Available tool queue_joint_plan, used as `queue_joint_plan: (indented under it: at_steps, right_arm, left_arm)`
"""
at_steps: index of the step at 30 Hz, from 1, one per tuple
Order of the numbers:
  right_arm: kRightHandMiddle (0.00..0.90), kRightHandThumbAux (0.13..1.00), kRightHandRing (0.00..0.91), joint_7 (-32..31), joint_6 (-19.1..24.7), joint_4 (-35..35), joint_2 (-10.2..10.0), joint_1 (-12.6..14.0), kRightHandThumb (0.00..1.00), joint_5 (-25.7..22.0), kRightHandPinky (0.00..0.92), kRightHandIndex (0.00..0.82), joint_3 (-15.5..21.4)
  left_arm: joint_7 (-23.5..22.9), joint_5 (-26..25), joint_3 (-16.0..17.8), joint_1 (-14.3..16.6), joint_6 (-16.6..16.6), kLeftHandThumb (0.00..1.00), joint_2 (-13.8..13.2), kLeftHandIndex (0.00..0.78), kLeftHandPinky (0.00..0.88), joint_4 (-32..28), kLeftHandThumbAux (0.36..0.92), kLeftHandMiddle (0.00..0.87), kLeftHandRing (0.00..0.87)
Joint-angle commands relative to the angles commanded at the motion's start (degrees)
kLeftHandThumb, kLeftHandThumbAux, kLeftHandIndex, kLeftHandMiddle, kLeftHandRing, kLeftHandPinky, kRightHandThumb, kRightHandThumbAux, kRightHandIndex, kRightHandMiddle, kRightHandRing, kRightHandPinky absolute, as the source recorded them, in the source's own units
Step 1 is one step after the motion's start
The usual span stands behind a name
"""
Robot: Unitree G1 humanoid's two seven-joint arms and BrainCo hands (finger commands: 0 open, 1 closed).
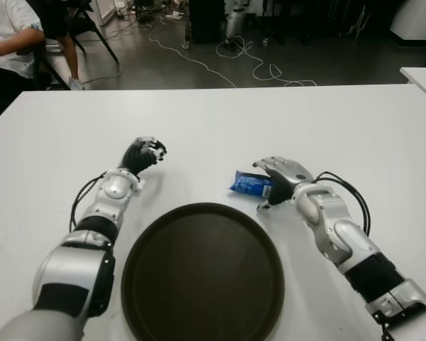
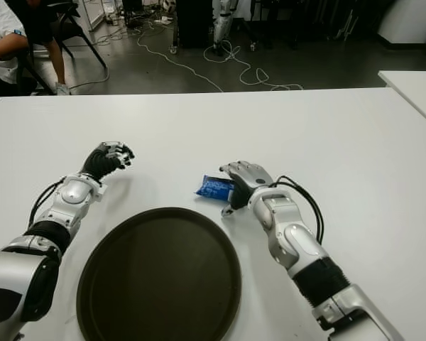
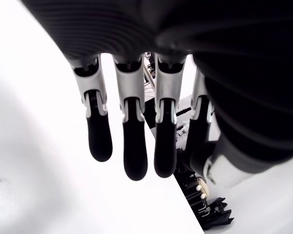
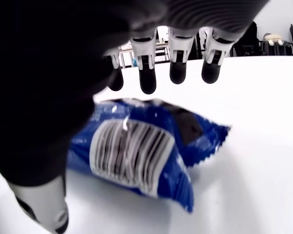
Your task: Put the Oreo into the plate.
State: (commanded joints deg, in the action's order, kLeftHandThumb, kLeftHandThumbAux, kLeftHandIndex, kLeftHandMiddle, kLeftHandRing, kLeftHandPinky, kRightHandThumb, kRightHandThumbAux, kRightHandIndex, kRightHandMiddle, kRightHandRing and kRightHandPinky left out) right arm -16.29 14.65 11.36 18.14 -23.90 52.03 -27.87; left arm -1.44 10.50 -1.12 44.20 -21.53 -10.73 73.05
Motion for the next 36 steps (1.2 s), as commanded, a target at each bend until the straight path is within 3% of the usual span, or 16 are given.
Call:
queue_joint_plan:
  at_steps: [30,36]
  right_arm:
    - [0.068,0.744,0.061,1.35,0.38,1.52,-1.31,-1.79,0.0,0.08,0.057,0.048,-2.79]
    - [0.077,0.755,0.068,1.99,-0.22,4.76,-1.93,-2.76,0.0,-0.32,0.065,0.06,-3.48]
  left_arm:
    - [0.59,0.69,-0.6,-0.06,-0.2,0.942,-0.03,0.491,0.386,0.07,0.655,0.439,0.435]
    - [0.83,0.76,-0.64,-0.03,-0.18,0.941,0.04,0.49,0.387,0.09,0.655,0.434,0.438]
